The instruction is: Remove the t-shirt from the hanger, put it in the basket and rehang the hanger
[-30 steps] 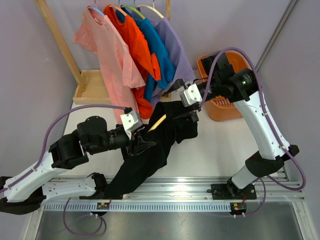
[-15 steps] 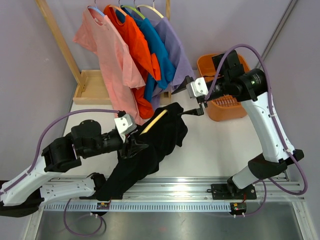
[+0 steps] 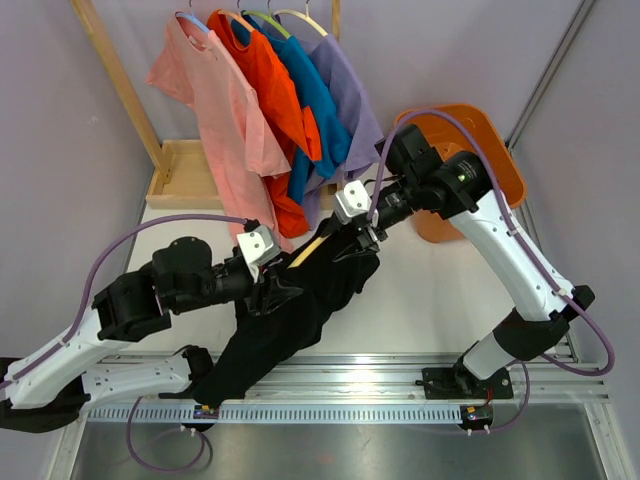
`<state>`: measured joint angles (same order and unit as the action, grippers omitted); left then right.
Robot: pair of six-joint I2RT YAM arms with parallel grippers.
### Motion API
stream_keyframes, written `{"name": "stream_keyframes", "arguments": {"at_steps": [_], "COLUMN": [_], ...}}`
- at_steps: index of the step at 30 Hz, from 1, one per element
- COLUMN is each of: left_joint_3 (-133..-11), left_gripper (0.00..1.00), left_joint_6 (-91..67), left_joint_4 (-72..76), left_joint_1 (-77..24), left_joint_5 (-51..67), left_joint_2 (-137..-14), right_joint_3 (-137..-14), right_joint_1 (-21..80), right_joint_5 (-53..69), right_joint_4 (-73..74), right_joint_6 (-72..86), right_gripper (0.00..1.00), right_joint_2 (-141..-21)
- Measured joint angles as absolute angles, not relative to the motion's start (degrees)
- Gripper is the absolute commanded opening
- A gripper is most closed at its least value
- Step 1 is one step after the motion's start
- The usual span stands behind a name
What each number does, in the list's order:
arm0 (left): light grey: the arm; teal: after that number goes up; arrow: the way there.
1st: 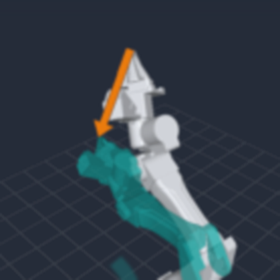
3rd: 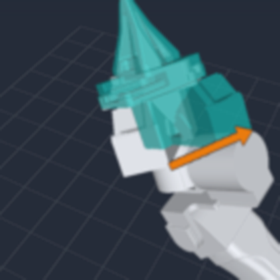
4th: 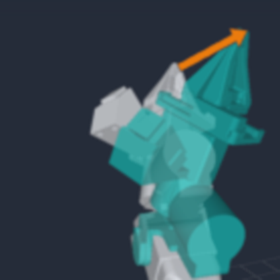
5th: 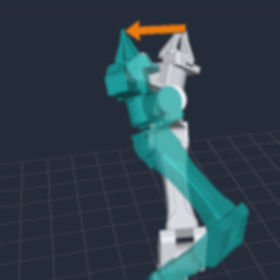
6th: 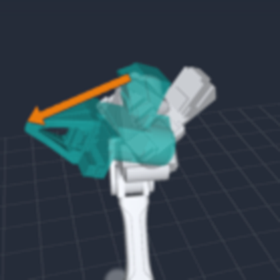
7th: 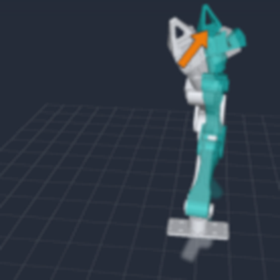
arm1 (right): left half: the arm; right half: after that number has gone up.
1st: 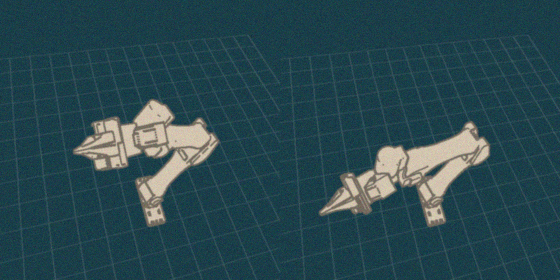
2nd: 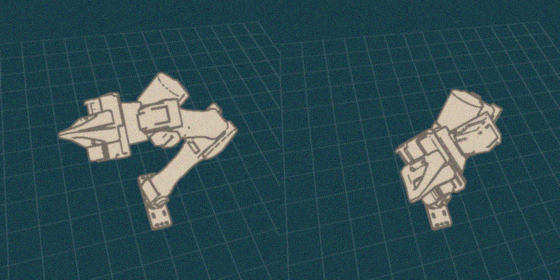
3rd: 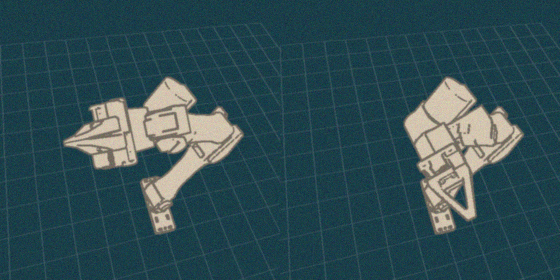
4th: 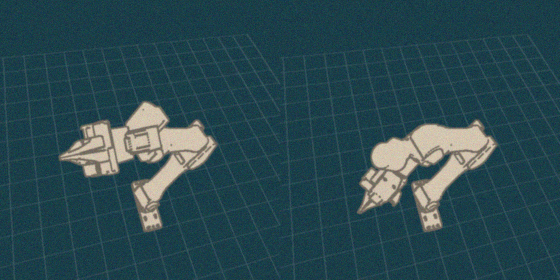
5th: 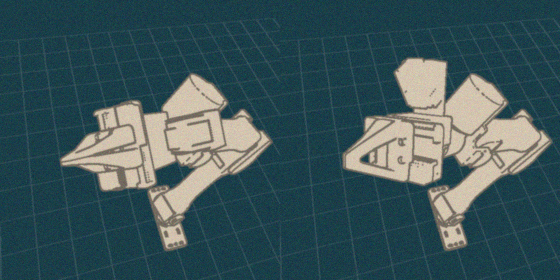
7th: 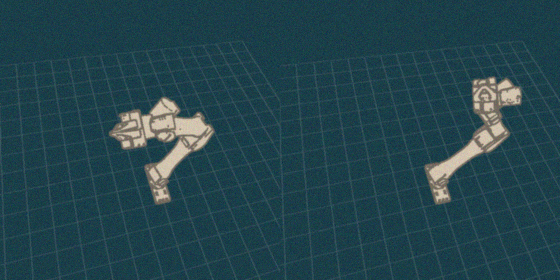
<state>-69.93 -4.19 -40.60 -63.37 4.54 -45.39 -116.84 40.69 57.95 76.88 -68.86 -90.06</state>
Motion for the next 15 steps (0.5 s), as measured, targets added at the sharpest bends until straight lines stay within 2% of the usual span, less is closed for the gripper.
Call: {"name": "stream_keyframes", "arguments": {"at_steps": [4,11,15], "left_joint_3": [-68.8,-68.8,-68.8], "left_gripper": [0.0,0.0,0.0], "left_joint_6": [-5.2,-5.6,-5.6], "left_joint_4": [-41.3,-39.3,-38.0], "left_joint_1": [-63.1,-63.0,-63.0], "left_joint_5": [4.5,6.2,6.9], "left_joint_2": [-45.2,-45.6,-45.6], "right_joint_3": [-114.1,-113.2,-111.7], "right_joint_1": [41.6,41.6,41.6], "right_joint_5": [55.9,52.0,50.5], "right_joint_4": [74.3,71.4,70.5], "right_joint_6": [-67.0,-65.5,-65.8], "right_gripper": [0.53,0.58,0.53], "right_joint_2": [-90.0,-90.1,-90.3]}}
